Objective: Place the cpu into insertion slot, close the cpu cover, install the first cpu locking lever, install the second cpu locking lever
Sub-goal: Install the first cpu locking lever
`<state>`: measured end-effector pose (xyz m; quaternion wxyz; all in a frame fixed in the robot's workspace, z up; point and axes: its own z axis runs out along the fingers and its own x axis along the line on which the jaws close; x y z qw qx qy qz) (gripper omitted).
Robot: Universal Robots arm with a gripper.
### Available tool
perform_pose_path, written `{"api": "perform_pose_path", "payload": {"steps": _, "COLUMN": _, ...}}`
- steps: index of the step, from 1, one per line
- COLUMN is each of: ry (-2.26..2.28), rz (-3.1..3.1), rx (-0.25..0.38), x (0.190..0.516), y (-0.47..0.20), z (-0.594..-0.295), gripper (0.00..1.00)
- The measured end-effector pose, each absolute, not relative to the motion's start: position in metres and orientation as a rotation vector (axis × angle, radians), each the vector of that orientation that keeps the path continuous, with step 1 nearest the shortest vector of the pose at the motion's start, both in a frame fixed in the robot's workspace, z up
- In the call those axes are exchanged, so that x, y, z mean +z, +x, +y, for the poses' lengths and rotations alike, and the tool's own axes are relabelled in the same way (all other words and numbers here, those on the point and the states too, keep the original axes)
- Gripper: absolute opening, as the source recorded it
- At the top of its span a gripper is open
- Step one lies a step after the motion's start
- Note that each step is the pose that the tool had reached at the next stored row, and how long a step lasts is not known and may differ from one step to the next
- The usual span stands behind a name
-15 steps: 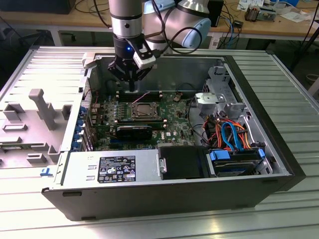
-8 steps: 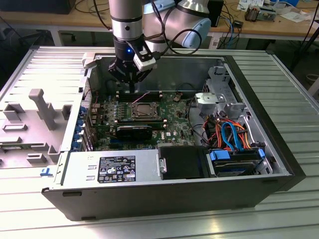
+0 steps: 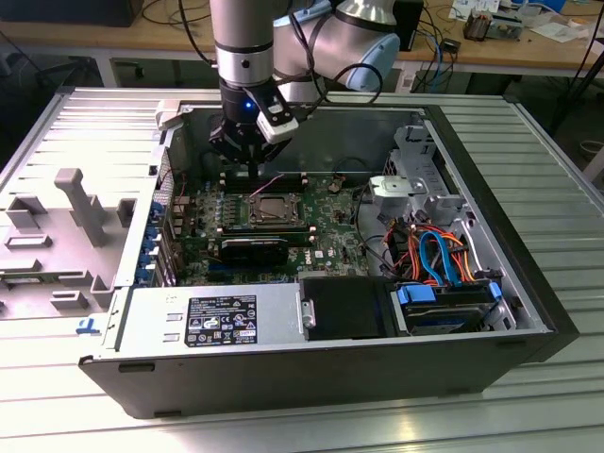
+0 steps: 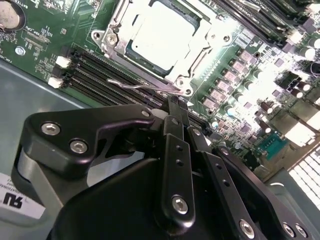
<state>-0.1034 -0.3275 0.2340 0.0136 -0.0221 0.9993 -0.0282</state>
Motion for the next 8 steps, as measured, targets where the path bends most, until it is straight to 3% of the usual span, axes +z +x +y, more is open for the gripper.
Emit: {"api": "perform_pose_path", "payload": {"steps": 8, "ry": -0.088, "rz": 3.112, "rx": -0.088, "x": 0.2291, "y": -0.1022, "z": -0.3275, "gripper": 0.11}}
